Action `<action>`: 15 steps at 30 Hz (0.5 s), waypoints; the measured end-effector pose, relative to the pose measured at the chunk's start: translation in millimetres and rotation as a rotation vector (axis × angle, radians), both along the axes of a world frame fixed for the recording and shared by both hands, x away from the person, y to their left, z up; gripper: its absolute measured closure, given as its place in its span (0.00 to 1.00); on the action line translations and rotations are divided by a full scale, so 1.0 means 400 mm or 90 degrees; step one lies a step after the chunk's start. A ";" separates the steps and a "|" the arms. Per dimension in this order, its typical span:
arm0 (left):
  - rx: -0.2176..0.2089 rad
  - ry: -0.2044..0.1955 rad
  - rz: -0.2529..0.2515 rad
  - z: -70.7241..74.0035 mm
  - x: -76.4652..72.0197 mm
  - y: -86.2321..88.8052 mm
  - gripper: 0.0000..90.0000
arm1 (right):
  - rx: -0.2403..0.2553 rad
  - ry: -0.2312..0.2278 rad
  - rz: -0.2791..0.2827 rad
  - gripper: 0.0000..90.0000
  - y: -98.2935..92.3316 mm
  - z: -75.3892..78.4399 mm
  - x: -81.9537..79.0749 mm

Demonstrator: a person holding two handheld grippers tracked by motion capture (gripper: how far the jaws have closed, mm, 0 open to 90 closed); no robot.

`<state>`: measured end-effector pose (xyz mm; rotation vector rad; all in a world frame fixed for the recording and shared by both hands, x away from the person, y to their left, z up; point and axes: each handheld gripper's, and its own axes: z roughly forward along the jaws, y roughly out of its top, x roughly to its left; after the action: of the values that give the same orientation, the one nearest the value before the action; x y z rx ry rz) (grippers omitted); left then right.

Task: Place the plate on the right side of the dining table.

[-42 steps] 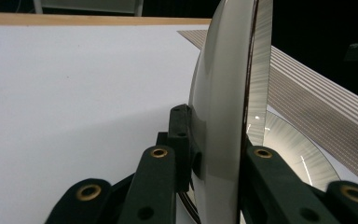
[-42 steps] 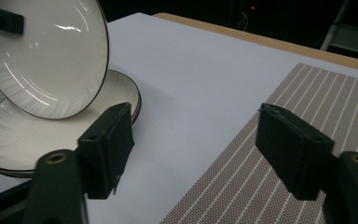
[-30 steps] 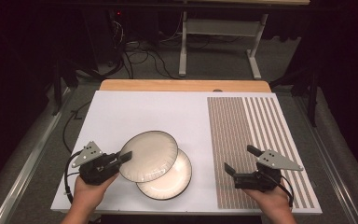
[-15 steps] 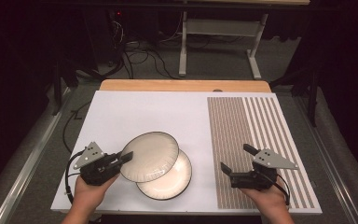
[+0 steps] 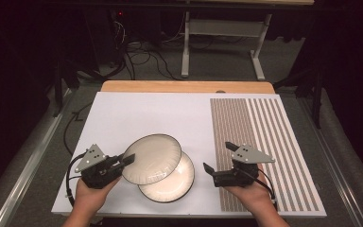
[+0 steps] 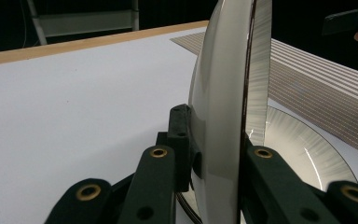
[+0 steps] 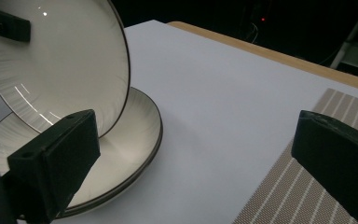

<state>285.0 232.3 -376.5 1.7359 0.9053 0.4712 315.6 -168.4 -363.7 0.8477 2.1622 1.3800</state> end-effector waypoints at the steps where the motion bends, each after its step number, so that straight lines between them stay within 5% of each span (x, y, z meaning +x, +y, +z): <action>1: 0.001 -0.001 0.000 0.000 0.000 0.000 0.88 | 0.000 0.003 0.008 0.05 0.010 0.000 0.003; 15: 0.006 -0.004 -0.003 0.001 0.000 0.000 0.88 | -0.001 0.041 0.069 0.20 0.106 -0.015 0.033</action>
<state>285.1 232.2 -376.1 1.7439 0.8952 0.4784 328.8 -126.1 -369.5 0.7957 2.2885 1.4214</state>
